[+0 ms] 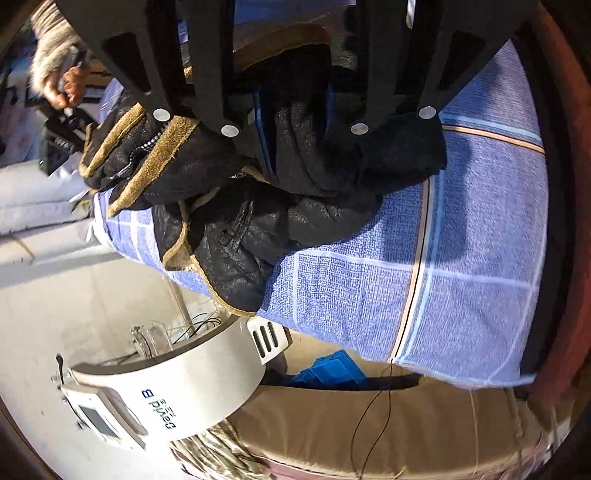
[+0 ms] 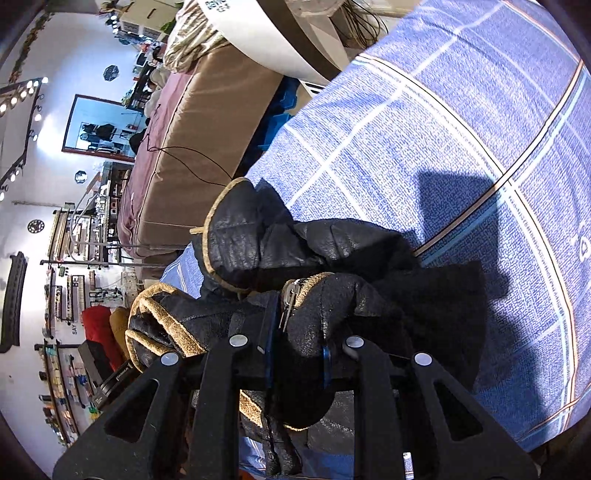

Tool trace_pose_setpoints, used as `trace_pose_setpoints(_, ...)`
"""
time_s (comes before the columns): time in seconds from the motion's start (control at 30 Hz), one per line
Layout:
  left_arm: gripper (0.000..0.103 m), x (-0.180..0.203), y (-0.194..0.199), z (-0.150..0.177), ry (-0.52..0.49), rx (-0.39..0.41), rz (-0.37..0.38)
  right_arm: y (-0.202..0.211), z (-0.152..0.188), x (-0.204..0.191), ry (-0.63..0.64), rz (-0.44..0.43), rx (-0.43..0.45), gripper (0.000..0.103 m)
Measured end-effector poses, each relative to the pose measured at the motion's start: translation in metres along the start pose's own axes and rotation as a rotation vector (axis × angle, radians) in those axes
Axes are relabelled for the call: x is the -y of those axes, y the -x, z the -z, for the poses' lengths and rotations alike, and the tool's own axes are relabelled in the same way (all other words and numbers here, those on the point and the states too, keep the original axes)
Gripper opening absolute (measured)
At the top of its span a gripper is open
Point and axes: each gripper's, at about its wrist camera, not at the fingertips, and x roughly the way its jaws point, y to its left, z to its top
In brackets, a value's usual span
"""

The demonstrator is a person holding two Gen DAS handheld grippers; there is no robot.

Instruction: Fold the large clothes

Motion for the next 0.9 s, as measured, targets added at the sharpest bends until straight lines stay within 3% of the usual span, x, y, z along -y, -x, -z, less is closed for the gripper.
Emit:
trace_pose_setpoints(0.17, 0.030, -0.025, 0.006, -0.012, 0.175, -0.042, 0.163, -0.020, -0.015, 0.014, -0.060, -0.012, -0.030, 0.019)
trace_pose_setpoints(0.27, 0.048, -0.036, 0.026, -0.013, 0.268, -0.014, 0.271, -0.028, -0.022, 0.016, -0.080, 0.000, -0.034, 0.020)
trace_pose_setpoints(0.3, 0.061, -0.038, 0.036, -0.013, 0.275, 0.019, 0.268, -0.030, -0.025, 0.017, -0.084, 0.004, -0.034, 0.020)
trace_pose_setpoints(0.33, 0.078, -0.039, 0.048, -0.014, 0.273, 0.063, 0.229, -0.032, -0.027, 0.019, -0.090, 0.008, -0.034, 0.020)
trace_pose_setpoints(0.4, 0.084, -0.037, 0.075, -0.011, 0.249, 0.167, 0.132, -0.035, -0.029, 0.021, -0.099, 0.011, -0.035, 0.020)
trace_pose_setpoints(0.47, 0.084, -0.021, 0.087, -0.005, 0.162, 0.198, 0.045, -0.039, -0.033, 0.027, -0.127, 0.008, -0.033, 0.020)
trace_pose_setpoints(0.6, 0.085, 0.058, 0.062, 0.037, -0.224, 0.171, -0.245, -0.048, -0.037, 0.036, -0.195, -0.011, -0.035, 0.022)
trace_pose_setpoints(0.63, 0.086, 0.075, 0.053, 0.051, -0.295, 0.170, -0.283, -0.050, -0.038, 0.039, -0.219, -0.021, -0.038, 0.025)
trace_pose_setpoints(0.67, 0.088, 0.095, 0.040, 0.071, -0.376, 0.165, -0.309, -0.051, -0.038, 0.041, -0.250, -0.029, -0.041, 0.026)
trace_pose_setpoints(0.77, 0.091, 0.136, 0.000, 0.119, -0.530, 0.126, -0.348, -0.047, -0.036, 0.053, -0.395, -0.124, -0.028, 0.051)
trace_pose_setpoints(0.8, 0.091, 0.144, -0.014, 0.131, -0.551, 0.106, -0.367, -0.043, -0.034, 0.057, -0.448, -0.177, -0.008, 0.065)
trace_pose_setpoints(0.83, 0.091, 0.147, -0.023, 0.137, -0.554, 0.088, -0.370, -0.036, -0.033, 0.060, -0.492, -0.221, 0.017, 0.072)
trace_pose_setpoints(0.9, 0.091, 0.151, -0.042, 0.147, -0.537, 0.047, -0.376, -0.019, -0.032, 0.059, -0.510, -0.277, 0.068, 0.072)
